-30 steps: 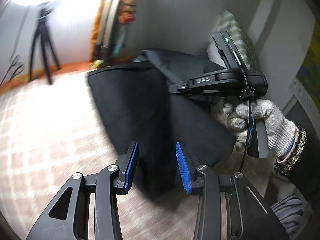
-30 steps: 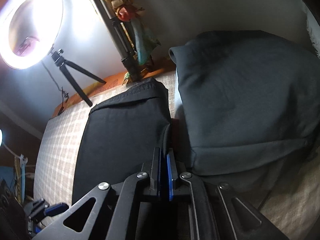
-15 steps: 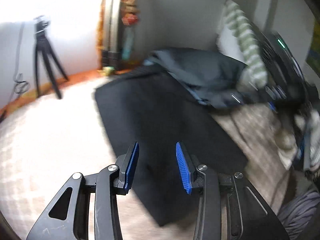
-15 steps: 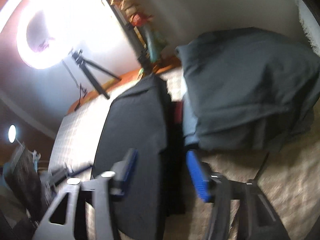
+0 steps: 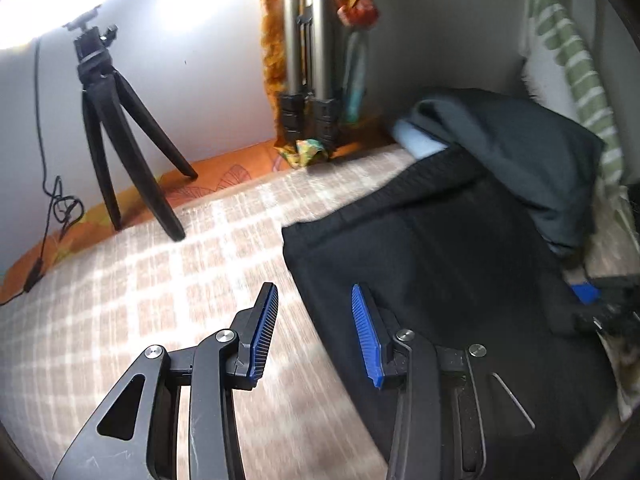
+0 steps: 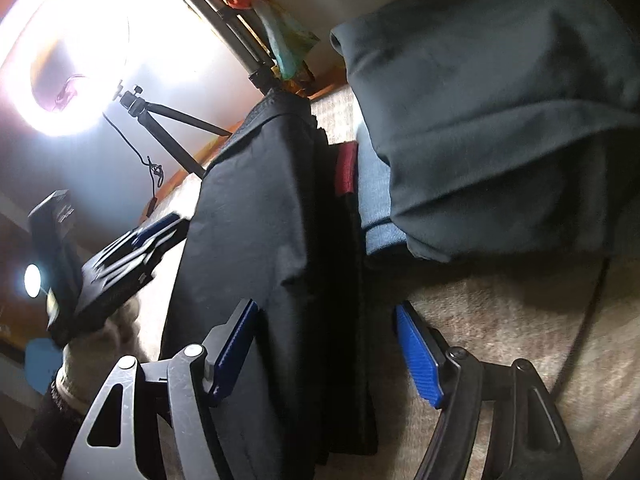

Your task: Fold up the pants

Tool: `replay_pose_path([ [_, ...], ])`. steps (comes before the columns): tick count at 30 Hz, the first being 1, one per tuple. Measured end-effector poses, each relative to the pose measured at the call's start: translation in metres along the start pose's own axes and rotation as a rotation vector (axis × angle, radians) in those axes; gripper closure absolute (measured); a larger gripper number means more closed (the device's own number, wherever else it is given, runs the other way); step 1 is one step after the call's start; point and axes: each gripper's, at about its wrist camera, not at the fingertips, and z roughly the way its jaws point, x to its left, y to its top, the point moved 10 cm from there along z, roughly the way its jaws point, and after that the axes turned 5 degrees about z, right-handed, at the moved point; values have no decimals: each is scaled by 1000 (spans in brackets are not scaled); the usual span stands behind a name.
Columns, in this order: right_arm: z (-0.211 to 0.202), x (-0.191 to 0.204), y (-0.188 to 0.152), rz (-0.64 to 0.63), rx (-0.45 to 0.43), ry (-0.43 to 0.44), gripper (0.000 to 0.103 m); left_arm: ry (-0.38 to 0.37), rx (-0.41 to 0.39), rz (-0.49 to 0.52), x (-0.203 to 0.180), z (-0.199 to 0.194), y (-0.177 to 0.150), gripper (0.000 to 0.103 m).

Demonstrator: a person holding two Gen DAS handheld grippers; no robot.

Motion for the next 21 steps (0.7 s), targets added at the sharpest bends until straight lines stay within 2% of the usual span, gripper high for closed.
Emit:
replay_pose_path([
  [4,5,5,-2,-42,1,7,36,16,23,14,-1,21,-1,66],
  [6,7,6,-1,-52,2,12,42,10,15,16,-1,24,-1,65],
  [7,7,6,-1,-46,1,18,48,0,14,5,0,25,-1,64],
  [8,7,6,-1,-41,1,25,58,-7,19,-11,2,25,-1,61],
  [11,9,7,-4,-20,14,57,58,-47,34,-87,11,16,0,62],
  [13,9,8,-4,-27,15,63,58,-110,21,-150,12,0,-2,58],
  [15,8,6,-5,-10,20,87,56,-194,16,-233,10,-16,-8,35],
  [18,7,2,-4,31,21,133,55,-320,52,-350,-1,-30,-27,33],
  [21,8,1,-4,48,20,159,55,-364,85,-377,-14,-29,-40,33],
])
